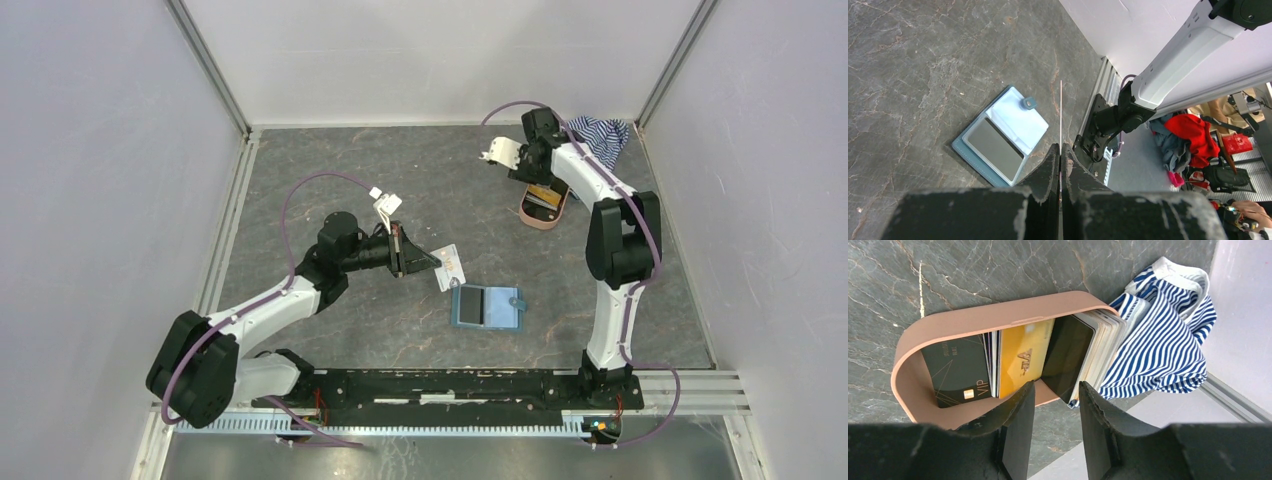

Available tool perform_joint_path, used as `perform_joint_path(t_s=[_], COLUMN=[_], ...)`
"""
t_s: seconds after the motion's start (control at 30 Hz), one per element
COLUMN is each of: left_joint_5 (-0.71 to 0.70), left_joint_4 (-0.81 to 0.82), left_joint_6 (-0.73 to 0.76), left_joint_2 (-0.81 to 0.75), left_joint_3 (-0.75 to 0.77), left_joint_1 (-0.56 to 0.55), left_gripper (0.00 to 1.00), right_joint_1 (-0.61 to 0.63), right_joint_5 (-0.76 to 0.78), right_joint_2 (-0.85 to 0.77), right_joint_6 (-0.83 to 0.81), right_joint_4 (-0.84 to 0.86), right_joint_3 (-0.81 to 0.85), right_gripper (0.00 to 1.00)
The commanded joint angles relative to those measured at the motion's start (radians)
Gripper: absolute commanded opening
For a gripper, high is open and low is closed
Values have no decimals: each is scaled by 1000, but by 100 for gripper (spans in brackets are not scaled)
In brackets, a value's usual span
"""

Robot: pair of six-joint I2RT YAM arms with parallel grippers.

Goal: Put the credit cards into the card holder
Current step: Place the credit card in the storage box.

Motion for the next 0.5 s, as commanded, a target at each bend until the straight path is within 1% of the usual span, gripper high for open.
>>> perform_joint_path(t_s=[0.0,0.07,0.23,0.37,0.47], left_joint_5=[-1,-1,-2,-7,-26], left_joint_4=[10,6,2,3,3], left_joint_6=[22,23,25,21,19], left_joint_2=[-29,-31,-33,-34,-44], left_joint_3=[11,11,16,26,30], left_joint_1=[-4,-4,-4,-8,-20], left_gripper=[2,2,2,2,2], right_joint_1=[-14,-22,-42,-57,-82], right_joint_5=[27,12,-130,-253,-401], right_joint_2=[-25,-27,-93,-154,-206], right_joint_6=[-21,-11,20,49,86], right_joint_4=[70,68,34,23,-14], right_joint_3=[-37,-36,-43,-67,-76], right_gripper=[43,43,44,44,44])
